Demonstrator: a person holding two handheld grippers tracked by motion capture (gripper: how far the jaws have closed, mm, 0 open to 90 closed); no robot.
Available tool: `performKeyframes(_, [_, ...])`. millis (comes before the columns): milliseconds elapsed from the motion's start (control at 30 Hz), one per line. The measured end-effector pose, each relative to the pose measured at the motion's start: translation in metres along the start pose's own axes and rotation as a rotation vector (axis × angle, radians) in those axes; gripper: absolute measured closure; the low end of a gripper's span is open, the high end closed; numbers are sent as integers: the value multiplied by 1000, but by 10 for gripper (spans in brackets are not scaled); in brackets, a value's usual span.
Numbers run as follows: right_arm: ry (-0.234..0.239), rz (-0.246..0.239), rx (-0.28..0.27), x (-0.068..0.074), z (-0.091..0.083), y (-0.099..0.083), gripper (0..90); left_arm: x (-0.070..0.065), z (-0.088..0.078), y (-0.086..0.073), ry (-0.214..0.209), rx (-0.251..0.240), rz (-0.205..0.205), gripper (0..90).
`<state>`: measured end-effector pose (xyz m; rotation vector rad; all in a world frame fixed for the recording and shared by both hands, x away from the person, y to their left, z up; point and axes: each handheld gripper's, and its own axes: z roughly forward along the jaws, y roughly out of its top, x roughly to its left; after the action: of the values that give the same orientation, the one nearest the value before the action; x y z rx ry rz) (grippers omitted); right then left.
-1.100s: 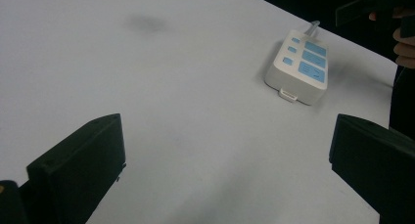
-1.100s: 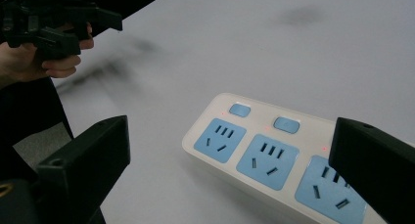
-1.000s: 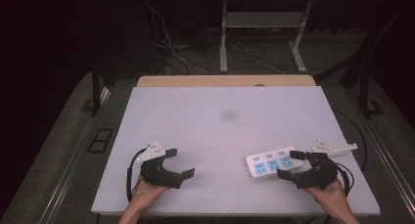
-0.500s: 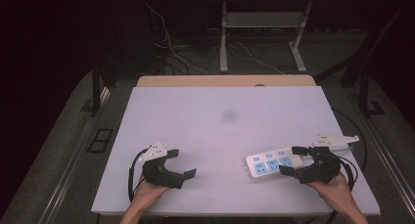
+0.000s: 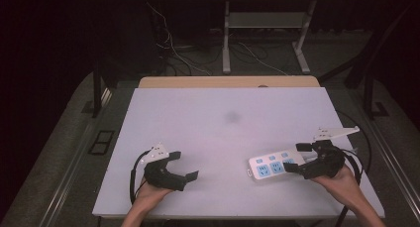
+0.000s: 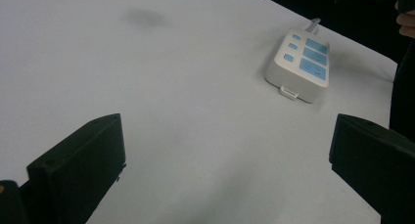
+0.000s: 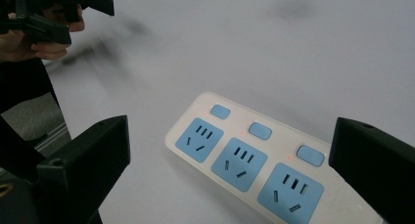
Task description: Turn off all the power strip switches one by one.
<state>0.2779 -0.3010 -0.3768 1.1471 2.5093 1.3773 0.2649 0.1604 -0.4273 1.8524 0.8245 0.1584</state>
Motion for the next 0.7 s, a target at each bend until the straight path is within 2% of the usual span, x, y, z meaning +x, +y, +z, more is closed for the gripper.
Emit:
performKeyframes(200, [4,6,17,-5,1,4,16,1,0,0,2,-2,-1,0])
performKeyframes(700, [0,-27,84,-16,4,20,17,1,0,0,2,-11,-8,0])
